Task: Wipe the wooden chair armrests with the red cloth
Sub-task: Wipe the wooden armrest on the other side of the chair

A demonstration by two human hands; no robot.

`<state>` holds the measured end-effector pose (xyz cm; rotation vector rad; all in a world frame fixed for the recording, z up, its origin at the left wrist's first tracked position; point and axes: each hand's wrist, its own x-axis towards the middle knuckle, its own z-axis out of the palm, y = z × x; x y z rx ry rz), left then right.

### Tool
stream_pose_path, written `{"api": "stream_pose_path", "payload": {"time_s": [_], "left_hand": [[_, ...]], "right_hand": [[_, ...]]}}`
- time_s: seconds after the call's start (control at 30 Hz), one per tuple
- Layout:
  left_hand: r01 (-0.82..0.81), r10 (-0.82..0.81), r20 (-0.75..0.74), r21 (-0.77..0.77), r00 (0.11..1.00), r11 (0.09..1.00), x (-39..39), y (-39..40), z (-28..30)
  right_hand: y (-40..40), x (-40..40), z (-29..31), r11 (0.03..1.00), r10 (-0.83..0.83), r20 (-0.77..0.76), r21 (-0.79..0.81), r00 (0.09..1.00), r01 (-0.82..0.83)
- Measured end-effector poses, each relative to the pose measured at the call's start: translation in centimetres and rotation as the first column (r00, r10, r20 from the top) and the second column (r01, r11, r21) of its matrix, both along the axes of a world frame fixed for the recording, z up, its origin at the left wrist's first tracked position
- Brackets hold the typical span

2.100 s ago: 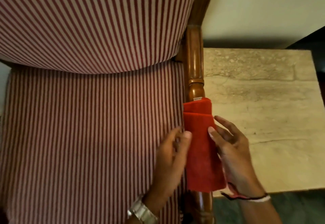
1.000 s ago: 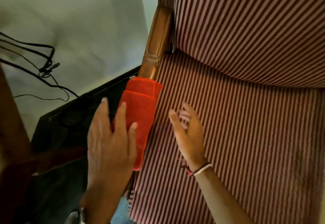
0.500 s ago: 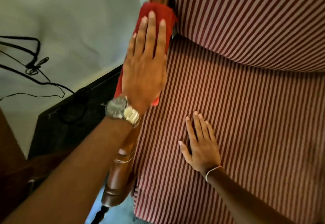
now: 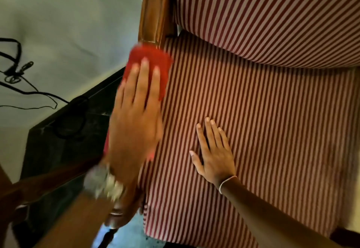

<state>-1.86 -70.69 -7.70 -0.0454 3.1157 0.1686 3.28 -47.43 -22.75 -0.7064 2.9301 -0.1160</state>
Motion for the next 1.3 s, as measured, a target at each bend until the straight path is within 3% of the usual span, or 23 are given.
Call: {"api": "stream_pose_path", "payload": {"time_s": [0.1, 0.17, 0.33, 0.4, 0.67, 0.73, 0.9, 1.03, 1.13, 1.2, 1.3], "left_hand": [[-0.041, 0.046, -0.057, 0.076, 0.997, 0.996, -9.2, -0.2, 0.6], [-0.059, 0.064, -0.055, 0.093, 0.996, 0.994, -9.8, -0.1, 0.5], [-0.074, 0.062, 0.093, 0.135, 0.994, 0.988, 7.1, 0.1, 0.8], [-0.048, 0.033, 0.122, 0.122, 0.992, 0.991, 9.6, -0.5, 0.4], [-0.017, 0.019, -0.044, 0.044, 0.999, 0.999, -10.5, -0.3, 0.6], [-0.044, 0.049, -0.057, 0.082, 0.997, 0.996, -8.8, -0.3, 0.2], [0.026, -0.027, 0.062, 0.018, 0.998, 0.999, 6.7, -0.4, 0.4], [0.093, -0.092, 0.036, -0.049, 0.995, 0.994, -2.1, -0.2, 0.0], [0.033, -0.033, 0.007, -0.025, 0.999, 0.999, -10.3, 0.4, 0.7], [0.004, -0.004, -0.017, 0.021, 1.000, 1.000, -10.4, 0.0, 0.4], [-0.030, 0.033, -0.039, 0.078, 0.999, 0.997, -3.2, -0.1, 0.0]], "right_hand": [[-0.2, -0.2, 0.0, 1.000, 0.005, 0.012, -0.006, 1.000, -0.005], [0.0, -0.2, 0.0, 1.000, 0.006, 0.014, -0.007, 1.000, -0.005], [0.0, -0.1, -0.1, 1.000, 0.007, 0.014, -0.008, 1.000, -0.007], [-0.1, -0.2, -0.2, 1.000, -0.008, 0.015, -0.003, 1.000, 0.008], [-0.3, -0.3, -0.1, 1.000, -0.025, 0.079, 0.007, 0.997, 0.025], [-0.2, -0.4, -0.2, 1.000, -0.014, 0.081, -0.002, 0.997, 0.014], [-0.5, -0.4, -0.1, 1.000, -0.023, 0.091, -0.013, 0.996, 0.024], [-0.5, -0.4, 0.0, 0.999, -0.037, 0.100, -0.002, 0.994, 0.038], [-0.7, -0.3, 0.2, 0.999, -0.034, 0.113, -0.008, 0.993, 0.036], [-0.6, -0.2, 0.1, 0.999, -0.030, 0.091, -0.024, 0.995, 0.032], [-0.3, -0.2, -0.2, 0.999, -0.032, 0.089, -0.031, 0.995, 0.034]]}}
